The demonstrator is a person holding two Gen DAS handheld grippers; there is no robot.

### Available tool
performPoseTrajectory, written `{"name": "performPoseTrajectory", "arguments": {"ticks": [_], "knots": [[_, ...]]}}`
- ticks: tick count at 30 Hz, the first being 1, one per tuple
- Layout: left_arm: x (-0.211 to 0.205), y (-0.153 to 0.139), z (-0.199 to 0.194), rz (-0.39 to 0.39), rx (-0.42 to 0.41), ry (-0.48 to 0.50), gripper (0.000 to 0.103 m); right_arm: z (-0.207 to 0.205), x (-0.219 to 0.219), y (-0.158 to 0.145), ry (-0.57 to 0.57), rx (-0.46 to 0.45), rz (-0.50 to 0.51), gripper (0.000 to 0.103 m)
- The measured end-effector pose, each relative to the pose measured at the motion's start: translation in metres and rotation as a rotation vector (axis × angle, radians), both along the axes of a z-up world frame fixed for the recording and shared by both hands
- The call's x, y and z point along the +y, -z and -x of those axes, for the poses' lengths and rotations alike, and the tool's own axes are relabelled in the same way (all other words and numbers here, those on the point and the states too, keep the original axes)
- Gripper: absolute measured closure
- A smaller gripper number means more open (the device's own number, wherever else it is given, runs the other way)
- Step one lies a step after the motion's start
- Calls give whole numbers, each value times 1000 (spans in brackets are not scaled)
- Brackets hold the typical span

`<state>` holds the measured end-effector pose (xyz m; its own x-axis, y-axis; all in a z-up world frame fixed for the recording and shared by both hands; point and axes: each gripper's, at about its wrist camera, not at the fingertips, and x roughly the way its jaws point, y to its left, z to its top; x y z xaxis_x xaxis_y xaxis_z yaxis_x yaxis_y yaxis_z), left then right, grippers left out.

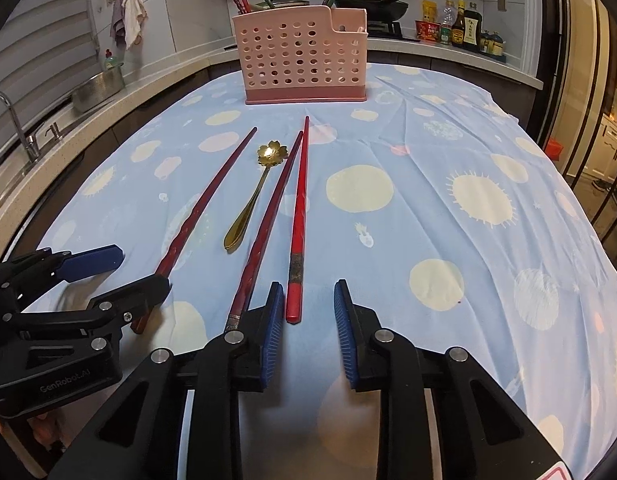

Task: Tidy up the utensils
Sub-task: 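Grasp a dark red chopstick with the left tool while the right tool grasps a red chopstick, then lift both chopsticks and lower them into the pink holder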

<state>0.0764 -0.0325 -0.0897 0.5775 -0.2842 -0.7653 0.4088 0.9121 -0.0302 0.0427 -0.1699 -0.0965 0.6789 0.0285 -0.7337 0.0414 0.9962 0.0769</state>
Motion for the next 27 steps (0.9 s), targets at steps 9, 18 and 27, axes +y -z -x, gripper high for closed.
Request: {"name": "performPoseTrajectory", "arguments": {"ticks": [9,18,27], "knots": [[2,-1,1,37,17,33,88,3,-1,0,-4,-1,3,96],[12,-11,5,80,30,27,96,17,-10,-13,13,-30,-18,96],[30,-69,10,161,-80,10,96,35,-34,-71,45,-171,-64,96]]}}
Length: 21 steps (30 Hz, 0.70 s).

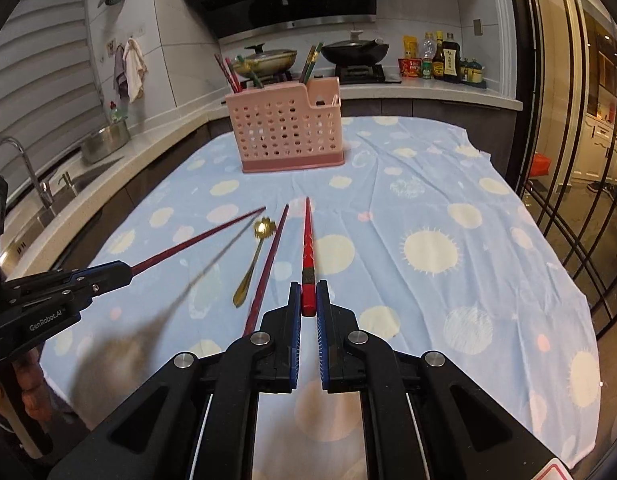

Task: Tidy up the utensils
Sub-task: 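Lift both chopsticks and lower them into the pink holder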

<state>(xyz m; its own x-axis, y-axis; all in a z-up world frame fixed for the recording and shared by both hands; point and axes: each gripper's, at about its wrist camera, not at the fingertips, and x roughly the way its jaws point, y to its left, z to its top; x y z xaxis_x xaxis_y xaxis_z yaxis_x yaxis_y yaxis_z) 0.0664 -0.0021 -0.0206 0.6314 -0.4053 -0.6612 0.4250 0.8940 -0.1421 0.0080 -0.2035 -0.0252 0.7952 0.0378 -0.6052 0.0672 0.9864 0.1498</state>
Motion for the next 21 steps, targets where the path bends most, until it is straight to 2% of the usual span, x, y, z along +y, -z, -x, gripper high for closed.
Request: {"name": "performPoseTrajectory", "arguments": {"ticks": [7,11,17,21], "knots": [[9,-63,-14,65,-145,-12,96,-3,-21,-66,13,-166,-8,96],[6,-92,-29,78,-221,-20,96,-15,-32,-98,5,-242,-25,96],[-1,-130,-52,92,-314,-34,96,-35,-44,-134,7,-322,-29,96],[-5,-151,-70,117,-349,-35,96,-53,-48,-151,3,-356,-35,96]]}}
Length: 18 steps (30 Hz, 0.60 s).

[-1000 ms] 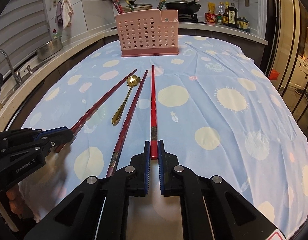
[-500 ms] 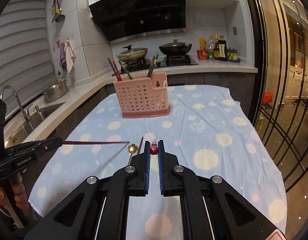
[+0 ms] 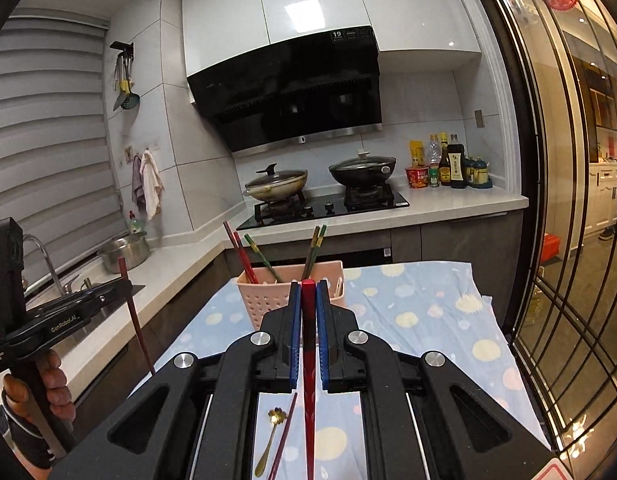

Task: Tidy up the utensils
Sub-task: 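Lift both chopsticks and lower them into the pink holder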

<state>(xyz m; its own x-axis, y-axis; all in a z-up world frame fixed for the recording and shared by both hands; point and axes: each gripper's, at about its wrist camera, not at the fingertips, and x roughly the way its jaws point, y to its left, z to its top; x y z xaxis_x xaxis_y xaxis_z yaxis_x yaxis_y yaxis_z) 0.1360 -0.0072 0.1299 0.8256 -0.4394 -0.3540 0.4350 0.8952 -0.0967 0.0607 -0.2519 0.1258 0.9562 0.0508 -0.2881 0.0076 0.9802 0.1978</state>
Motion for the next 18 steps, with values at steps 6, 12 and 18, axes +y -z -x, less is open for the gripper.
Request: {"name": "performPoseTrajectory", "arguments": {"ticks": [6,12,18], "knots": [[-6,-31,-28,25,-56,-8,96,-34,-1,-30,-1,-58,16,96],[-20,-65,-71,27,-101,-15,96,-88,-8,-59,11,-97,19,96],[-33,-86,-119,22,-119,-32,96,-147,-13,-72,32,-96,34,96]]}}
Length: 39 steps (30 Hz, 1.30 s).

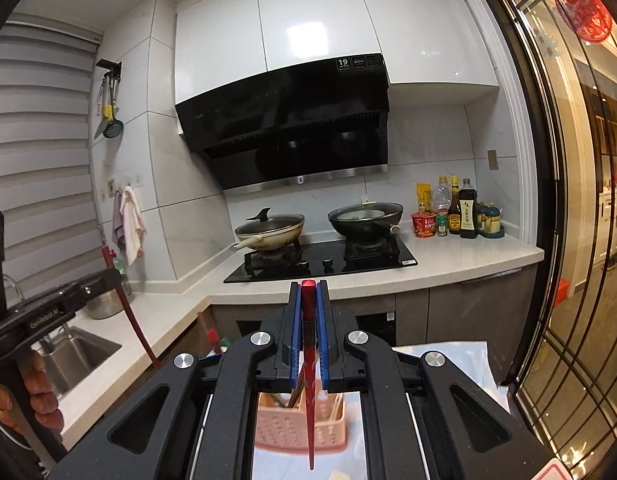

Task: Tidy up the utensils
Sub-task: 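Lift both chopsticks and lower them into the pink holder, then open both tools to release the chopsticks and withdraw from the holder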

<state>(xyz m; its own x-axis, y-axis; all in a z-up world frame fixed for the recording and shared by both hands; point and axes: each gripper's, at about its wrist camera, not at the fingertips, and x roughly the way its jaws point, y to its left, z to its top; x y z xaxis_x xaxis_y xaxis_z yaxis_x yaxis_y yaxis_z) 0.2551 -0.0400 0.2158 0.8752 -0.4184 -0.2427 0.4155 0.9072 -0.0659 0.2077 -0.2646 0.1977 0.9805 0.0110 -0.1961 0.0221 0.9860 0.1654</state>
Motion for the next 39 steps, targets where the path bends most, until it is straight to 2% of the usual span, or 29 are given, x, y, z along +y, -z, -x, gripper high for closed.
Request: {"name": "performPoseTrajectory", "arguments": {"ticks": [5,11,21,25,27,28,29,30,31,32,39], "knots": [[-12,-2,-39,-14,17,-13,96,-43,-3,-3,12,1,4,96],[-24,17,-71,-36,57,-20,96,-83,1,1,13,19,22,96],[-34,50,-100,-64,135,-27,96,-120,1,46,-2,132,11,96],[-37,58,-105,-83,148,-42,96,-129,5,59,7,168,50,96],[-38,61,-104,-97,140,-59,95,-130,7,63,3,175,68,91],[-39,62,-104,-102,134,-67,93,-129,7,64,7,176,73,81],[-40,63,-102,-110,134,-74,85,-126,7,64,12,169,71,68],[-39,64,-101,-112,136,-83,73,-122,6,64,15,157,65,64],[-38,63,-100,-112,134,-93,68,-117,5,63,17,145,58,60],[-37,63,-98,-115,128,-101,64,-115,4,63,16,142,55,60],[-31,62,-77,-125,124,-119,62,-82,10,55,-10,133,53,57]]}}
